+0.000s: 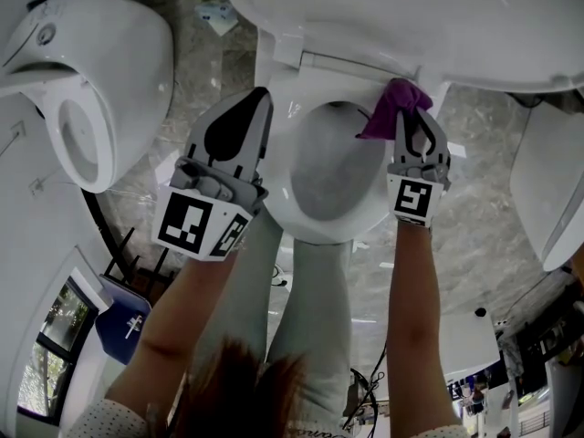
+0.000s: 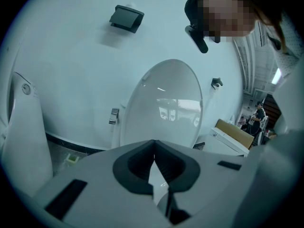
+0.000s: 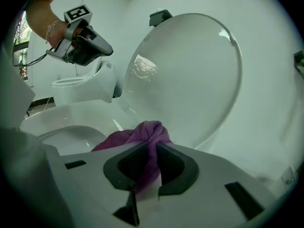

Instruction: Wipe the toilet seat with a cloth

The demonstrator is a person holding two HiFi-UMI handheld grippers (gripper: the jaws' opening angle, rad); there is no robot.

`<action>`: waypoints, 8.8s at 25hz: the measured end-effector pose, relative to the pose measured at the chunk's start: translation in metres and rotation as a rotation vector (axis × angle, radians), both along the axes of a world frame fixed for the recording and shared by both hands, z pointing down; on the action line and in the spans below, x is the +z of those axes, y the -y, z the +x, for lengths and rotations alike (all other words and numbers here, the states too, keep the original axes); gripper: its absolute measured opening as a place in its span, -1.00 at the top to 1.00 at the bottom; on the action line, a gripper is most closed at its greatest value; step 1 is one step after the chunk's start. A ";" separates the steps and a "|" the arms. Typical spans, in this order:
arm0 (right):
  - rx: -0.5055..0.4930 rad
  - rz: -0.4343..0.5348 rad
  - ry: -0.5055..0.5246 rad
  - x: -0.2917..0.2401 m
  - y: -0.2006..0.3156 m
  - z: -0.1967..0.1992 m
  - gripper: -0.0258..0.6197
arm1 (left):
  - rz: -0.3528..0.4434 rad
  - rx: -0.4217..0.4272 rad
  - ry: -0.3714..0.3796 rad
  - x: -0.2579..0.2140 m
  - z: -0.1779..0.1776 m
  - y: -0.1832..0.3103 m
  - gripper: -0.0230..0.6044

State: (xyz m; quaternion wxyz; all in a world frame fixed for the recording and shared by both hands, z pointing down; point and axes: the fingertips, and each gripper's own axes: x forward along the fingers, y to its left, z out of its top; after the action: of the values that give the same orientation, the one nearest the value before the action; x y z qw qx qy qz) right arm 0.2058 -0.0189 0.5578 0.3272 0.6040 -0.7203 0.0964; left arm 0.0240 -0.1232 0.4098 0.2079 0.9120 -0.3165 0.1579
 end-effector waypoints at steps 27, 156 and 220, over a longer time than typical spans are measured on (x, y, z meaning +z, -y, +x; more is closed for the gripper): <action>-0.475 -0.156 -0.074 0.013 -0.048 -0.002 0.71 | -0.006 0.009 0.001 -0.002 -0.001 -0.008 0.91; -0.629 -0.437 0.238 0.035 -0.230 -0.107 0.72 | 0.035 -0.033 0.033 -0.002 -0.099 -0.141 0.91; -0.381 -0.371 0.298 0.029 -0.258 -0.270 0.73 | 0.048 -0.021 0.039 -0.007 -0.113 -0.147 0.91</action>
State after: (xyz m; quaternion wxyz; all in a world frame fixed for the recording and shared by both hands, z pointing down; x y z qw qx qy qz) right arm -0.0646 0.2394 0.5873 0.3352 0.3673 -0.8306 0.2509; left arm -0.0890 0.0241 0.4023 0.1815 0.9100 -0.3339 0.1659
